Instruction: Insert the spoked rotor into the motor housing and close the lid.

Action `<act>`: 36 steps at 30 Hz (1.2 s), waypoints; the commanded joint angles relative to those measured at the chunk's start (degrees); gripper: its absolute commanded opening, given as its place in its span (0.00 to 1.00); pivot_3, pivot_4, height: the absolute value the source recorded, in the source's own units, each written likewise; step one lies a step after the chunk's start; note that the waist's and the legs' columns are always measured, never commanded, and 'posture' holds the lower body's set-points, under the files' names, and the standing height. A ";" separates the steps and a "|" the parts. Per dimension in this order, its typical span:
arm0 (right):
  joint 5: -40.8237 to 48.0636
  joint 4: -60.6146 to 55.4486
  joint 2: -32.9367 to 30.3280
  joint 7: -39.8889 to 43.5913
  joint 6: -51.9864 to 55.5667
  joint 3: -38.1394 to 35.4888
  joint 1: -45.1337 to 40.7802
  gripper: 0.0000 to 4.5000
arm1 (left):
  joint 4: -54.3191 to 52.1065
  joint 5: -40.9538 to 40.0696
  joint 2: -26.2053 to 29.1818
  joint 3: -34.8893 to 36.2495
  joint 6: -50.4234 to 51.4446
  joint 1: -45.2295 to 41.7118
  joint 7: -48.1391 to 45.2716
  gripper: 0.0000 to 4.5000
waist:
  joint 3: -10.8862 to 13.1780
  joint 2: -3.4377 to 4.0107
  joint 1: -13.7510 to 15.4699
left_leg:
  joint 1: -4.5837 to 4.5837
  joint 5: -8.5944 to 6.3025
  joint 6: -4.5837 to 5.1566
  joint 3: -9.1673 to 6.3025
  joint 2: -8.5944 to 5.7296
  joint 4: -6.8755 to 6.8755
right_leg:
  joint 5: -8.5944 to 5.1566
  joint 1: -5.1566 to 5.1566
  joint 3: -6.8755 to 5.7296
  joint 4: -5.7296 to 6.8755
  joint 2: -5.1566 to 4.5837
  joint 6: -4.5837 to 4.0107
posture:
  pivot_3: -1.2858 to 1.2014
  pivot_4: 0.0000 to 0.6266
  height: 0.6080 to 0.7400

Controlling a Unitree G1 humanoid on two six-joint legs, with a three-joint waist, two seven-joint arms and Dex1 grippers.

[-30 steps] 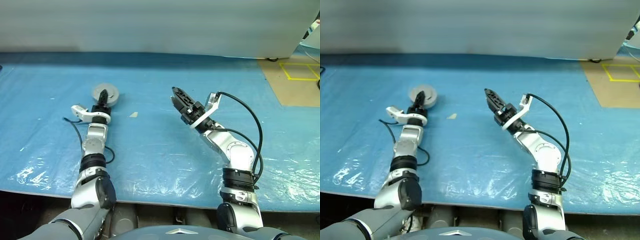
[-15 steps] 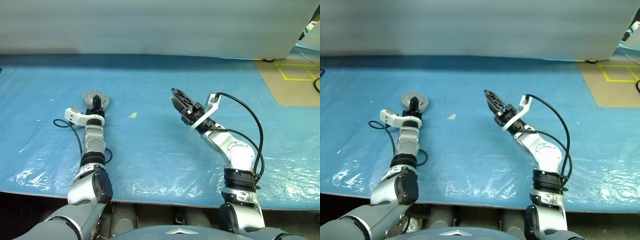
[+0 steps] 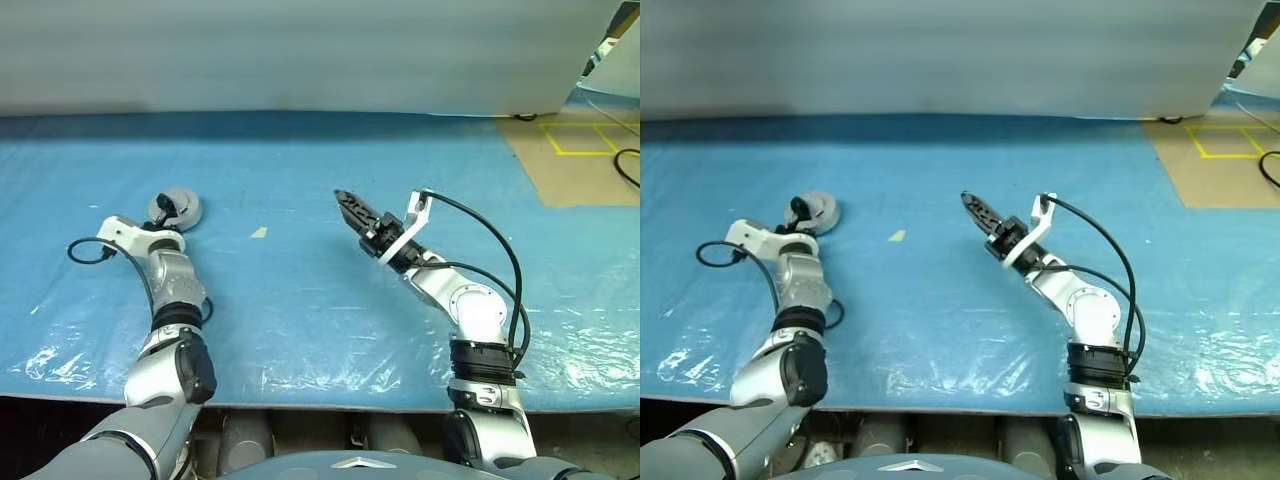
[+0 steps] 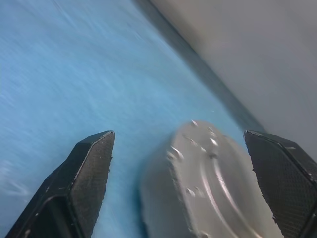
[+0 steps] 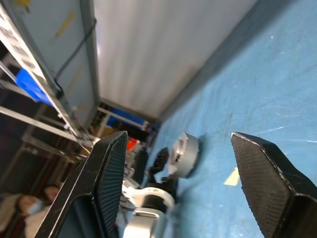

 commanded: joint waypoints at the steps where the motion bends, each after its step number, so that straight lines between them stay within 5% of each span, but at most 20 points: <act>1: -9.90 -2.47 -0.62 2.32 -7.52 3.46 -0.36 0.78 | -4.24 3.36 0.38 -3.11 -2.58 1.80 -2.08 0.99 | 0.00 -0.02 0.30 | -0.02 0.00 0.00 -0.02 0.00 -0.01 | 0.00 -0.01 -0.02 0.00 0.00 0.00 | 0.52 0.24 1.00; 11: -34.79 -0.54 -5.48 12.02 -27.21 13.97 0.53 0.78 | -31.86 0.19 1.39 -17.09 7.98 15.77 -27.61 0.99 | 0.08 -0.17 1.24 | -0.18 0.00 0.00 0.01 0.01 -0.05 | -0.01 -0.15 -0.05 0.00 -0.03 -0.02 | 0.52 0.24 1.00; 20: -44.04 0.35 -11.11 20.08 -34.50 17.57 4.38 0.78 | -43.03 5.16 10.05 -29.77 14.93 24.24 -45.20 0.99 | 0.09 -0.16 1.07 | -0.06 -0.01 0.02 0.11 0.04 -0.07 | -0.02 -0.15 0.05 0.02 -0.02 -0.05 | 0.52 0.24 1.00; 26: -46.98 -0.64 -15.98 23.74 -36.78 17.15 9.10 0.78 | -44.56 7.11 13.11 -32.14 15.30 25.52 -49.32 0.99 | 0.09 -0.16 1.07 | -0.03 -0.01 0.04 0.13 0.04 -0.07 | -0.03 -0.14 0.08 0.03 -0.02 -0.06 | 0.52 0.24 1.00; 30: -46.88 -1.56 -16.96 24.51 -38.48 15.77 11.27 0.98 | -46.00 7.57 13.12 -32.76 15.78 25.85 -50.02 1.00 | 0.09 -0.16 0.97 | -0.02 -0.01 0.05 0.15 0.05 -0.03 | -0.06 -0.14 0.09 0.05 -0.02 -0.12 | 0.52 0.24 1.00; 36: -47.06 -3.04 -14.94 21.52 -41.31 13.39 12.31 0.99 | -49.11 8.85 12.20 -34.79 16.48 28.02 -49.28 1.00 | 0.08 -0.16 0.94 | 0.03 -0.01 0.07 0.21 0.06 0.00 | -0.17 -0.14 0.14 0.07 -0.02 -0.32 | 0.52 0.24 1.00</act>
